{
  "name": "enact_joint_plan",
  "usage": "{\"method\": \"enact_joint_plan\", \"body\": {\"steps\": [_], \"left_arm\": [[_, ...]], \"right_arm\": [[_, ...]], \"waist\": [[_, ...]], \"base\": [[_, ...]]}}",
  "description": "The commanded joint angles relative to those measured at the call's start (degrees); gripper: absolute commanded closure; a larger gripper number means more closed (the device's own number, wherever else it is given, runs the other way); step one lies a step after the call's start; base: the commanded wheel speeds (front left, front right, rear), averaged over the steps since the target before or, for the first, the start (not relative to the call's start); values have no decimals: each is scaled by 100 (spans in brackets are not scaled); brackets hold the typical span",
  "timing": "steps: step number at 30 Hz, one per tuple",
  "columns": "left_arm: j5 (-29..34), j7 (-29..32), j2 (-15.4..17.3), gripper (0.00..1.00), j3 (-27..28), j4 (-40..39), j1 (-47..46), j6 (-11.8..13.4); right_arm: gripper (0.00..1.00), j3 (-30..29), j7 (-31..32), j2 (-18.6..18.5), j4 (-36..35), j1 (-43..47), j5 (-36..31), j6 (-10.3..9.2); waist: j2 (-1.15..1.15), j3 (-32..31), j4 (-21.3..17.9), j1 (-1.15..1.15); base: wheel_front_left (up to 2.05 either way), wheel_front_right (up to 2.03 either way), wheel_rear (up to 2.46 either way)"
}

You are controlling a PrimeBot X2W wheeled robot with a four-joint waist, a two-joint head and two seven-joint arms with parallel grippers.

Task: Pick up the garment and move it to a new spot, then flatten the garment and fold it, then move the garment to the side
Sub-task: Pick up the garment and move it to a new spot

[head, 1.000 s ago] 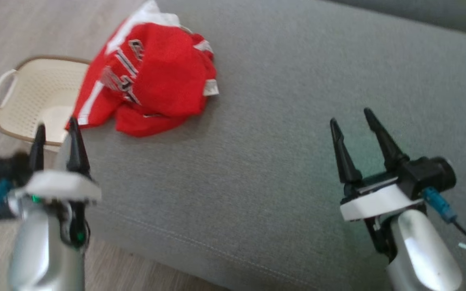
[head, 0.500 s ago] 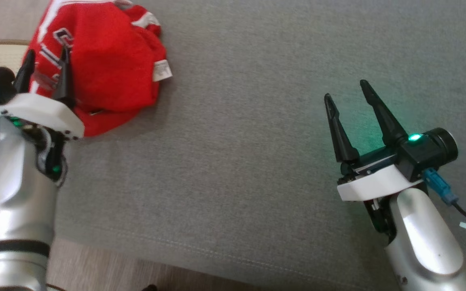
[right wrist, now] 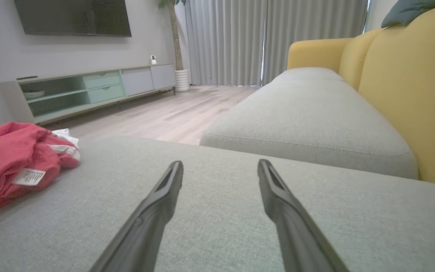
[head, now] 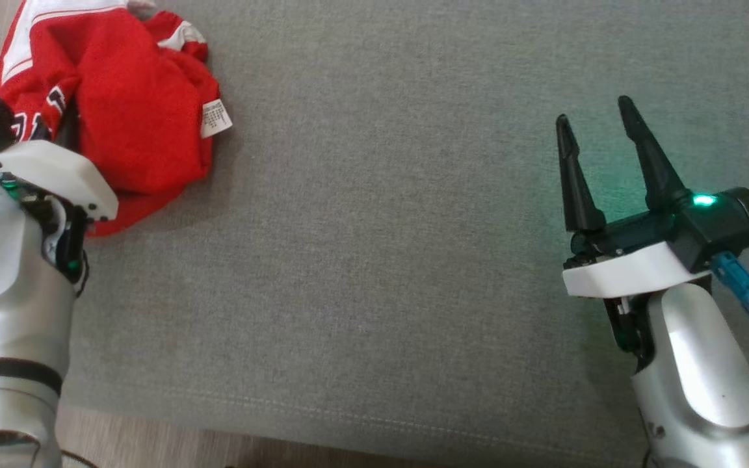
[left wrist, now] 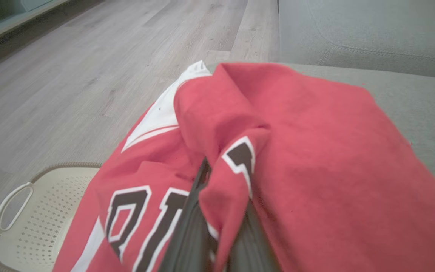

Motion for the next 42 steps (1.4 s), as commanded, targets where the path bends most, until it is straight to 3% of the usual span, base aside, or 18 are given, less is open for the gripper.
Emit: {"method": "enact_joint_plan", "body": {"steps": [1, 10, 17, 31, 34, 39, 42], "left_arm": [[10, -93, 400, 100, 83, -151, -280, 7], [146, -117, 377, 100, -370, -912, -505, 7], [93, -118, 212, 100, -755, -1356, -479, 7], [-172, -119, -1019, 100, -1623, -1767, -373, 7], [-333, -119, -1160, 100, -1925, -1799, -297, 7], [-636, -119, -1199, 100, -2504, -2028, -159, 8], [-796, -119, -1201, 100, -2904, -2188, -112, 196]], "right_arm": [[0, 36, -60, 106, -165, 29, 33, 43], [0, -552, -60, 196, -2, 223, 241, 43], [0, -612, -60, 204, 112, 403, 291, 43], [0, -388, -60, 205, 124, 621, 652, 43], [0, -279, -60, 206, 74, 641, 774, 43], [0, -201, -60, 206, -30, 667, 1007, 43], [0, -188, -60, 206, -117, 647, 1207, 43]], "waist": [[0, -68, -58, -1], [0, -414, -457, -1], [0, -670, -967, -1], [0, -979, -2392, -1], [0, -975, -2771, -1], [0, -910, -3011, -1], [0, -845, -3048, -1]], "base": [[0, 0, 0], [0, 0, 0], [0, 0, 0], [0, 0, 0], [0, 0, 0], [0, 0, 0], [0, 0, 0]]}}
